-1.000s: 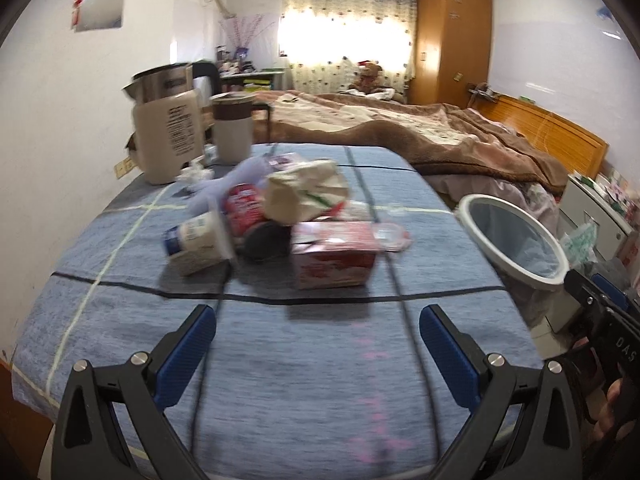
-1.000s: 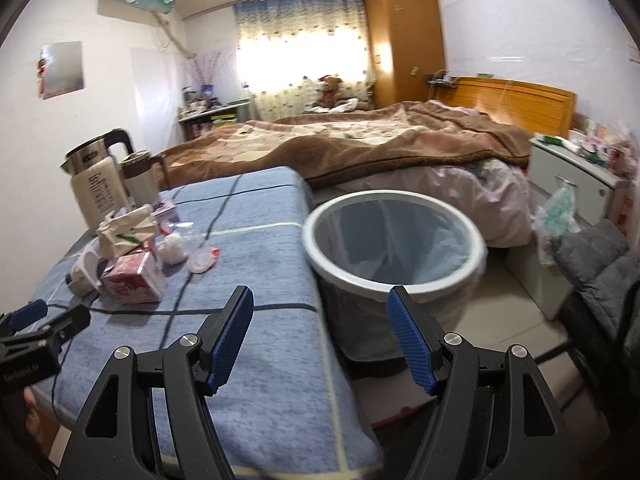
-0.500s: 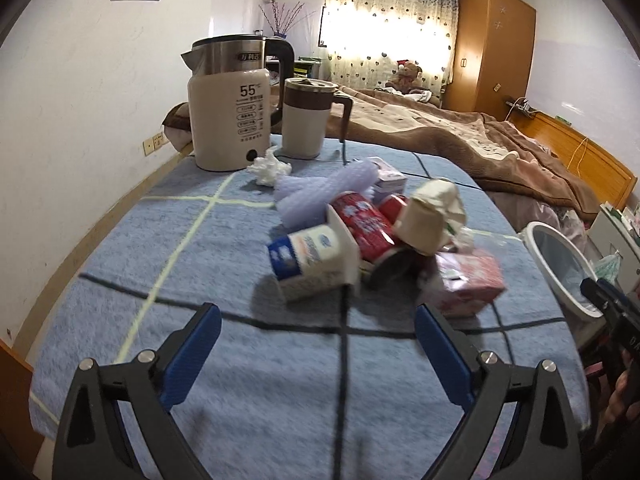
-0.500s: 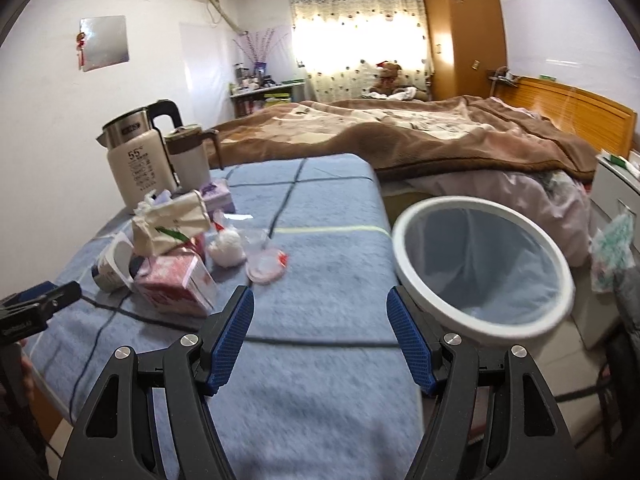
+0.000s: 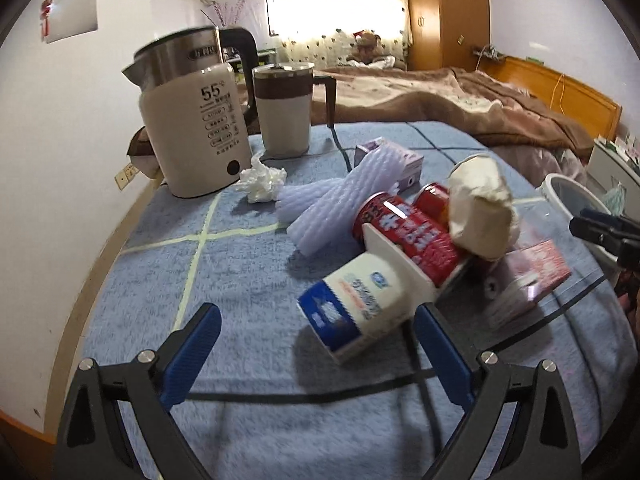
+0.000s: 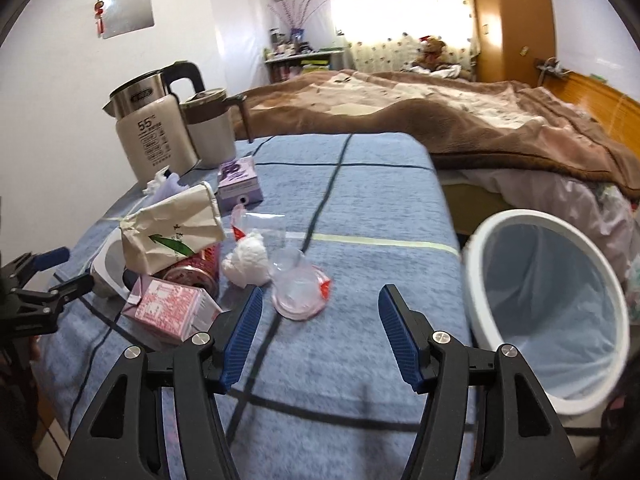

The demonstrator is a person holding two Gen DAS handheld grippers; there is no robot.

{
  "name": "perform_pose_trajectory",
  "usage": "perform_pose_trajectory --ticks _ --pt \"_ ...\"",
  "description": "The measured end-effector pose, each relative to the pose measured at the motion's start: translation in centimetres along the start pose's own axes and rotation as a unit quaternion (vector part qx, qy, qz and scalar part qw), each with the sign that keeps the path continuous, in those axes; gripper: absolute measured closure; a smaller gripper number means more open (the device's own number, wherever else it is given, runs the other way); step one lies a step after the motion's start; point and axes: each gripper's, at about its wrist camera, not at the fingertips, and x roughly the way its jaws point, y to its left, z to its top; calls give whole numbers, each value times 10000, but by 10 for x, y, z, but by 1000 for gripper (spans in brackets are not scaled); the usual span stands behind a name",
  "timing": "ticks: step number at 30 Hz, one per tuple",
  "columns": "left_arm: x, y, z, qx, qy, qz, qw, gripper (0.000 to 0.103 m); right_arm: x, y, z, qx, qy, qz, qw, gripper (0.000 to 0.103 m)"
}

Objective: Collect trash
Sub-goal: 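Move the right tool to the clear plastic cup and close on it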

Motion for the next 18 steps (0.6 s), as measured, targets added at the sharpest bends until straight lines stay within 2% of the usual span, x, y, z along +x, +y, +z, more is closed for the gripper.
perform_pose_trajectory --ticks 4,6,11,12,15,18 --pt "10 4 3 69 56 -200 9998 4 17 1 6 -8 191 190 9996 42" --pt "17 4 4 134 72 -399 9991 4 24 4 7 -82 270 169 9995 42" --pt "22 -6 6 400 63 -511 9979 4 41 10 12 -214 360 99 9991 42" --pt "21 -10 5 509 49 -596 9969 4 44 10 13 -217 378 108 9990 43" --pt "14 -20 5 715 28 -816 9941 4 53 8 14 -156 476 141 9986 60" --pt "10 -20 7 700 -28 -889 9936 4 57 7 14 -102 513 217 9984 62"
